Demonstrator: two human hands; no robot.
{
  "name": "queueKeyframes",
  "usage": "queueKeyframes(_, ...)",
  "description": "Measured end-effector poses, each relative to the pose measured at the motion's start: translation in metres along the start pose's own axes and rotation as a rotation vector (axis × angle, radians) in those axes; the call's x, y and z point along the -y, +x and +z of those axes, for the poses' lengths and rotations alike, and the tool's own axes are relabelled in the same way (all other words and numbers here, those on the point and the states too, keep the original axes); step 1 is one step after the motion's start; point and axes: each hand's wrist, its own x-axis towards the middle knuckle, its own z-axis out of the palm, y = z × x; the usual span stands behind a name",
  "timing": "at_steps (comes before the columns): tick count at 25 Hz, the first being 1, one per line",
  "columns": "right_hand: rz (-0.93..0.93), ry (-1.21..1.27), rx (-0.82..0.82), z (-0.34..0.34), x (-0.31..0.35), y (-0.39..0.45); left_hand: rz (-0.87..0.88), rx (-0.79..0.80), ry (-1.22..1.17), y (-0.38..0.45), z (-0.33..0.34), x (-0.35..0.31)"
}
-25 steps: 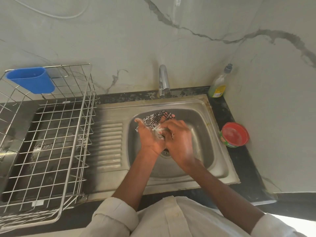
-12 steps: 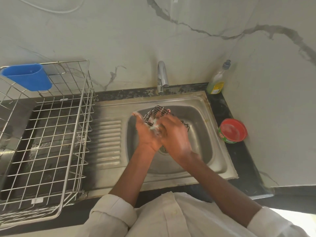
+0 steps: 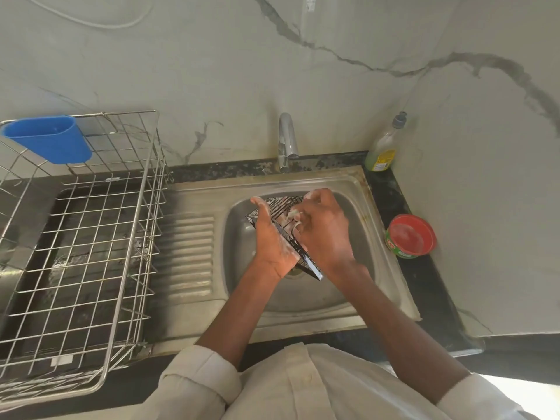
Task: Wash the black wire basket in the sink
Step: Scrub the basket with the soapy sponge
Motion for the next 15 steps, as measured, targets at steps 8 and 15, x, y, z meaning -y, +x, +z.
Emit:
queueKeyframes(8,0.018,0.019,-0.033,0.004,0.006,0.01,0.017,-0.034,0.197,-0.002,0.006,0.005)
queueKeyframes(15,-0.008,0.097,0.032,0.014,0.009,0.004,0.027,-0.073,0.141,0.002,-0.004,0.001)
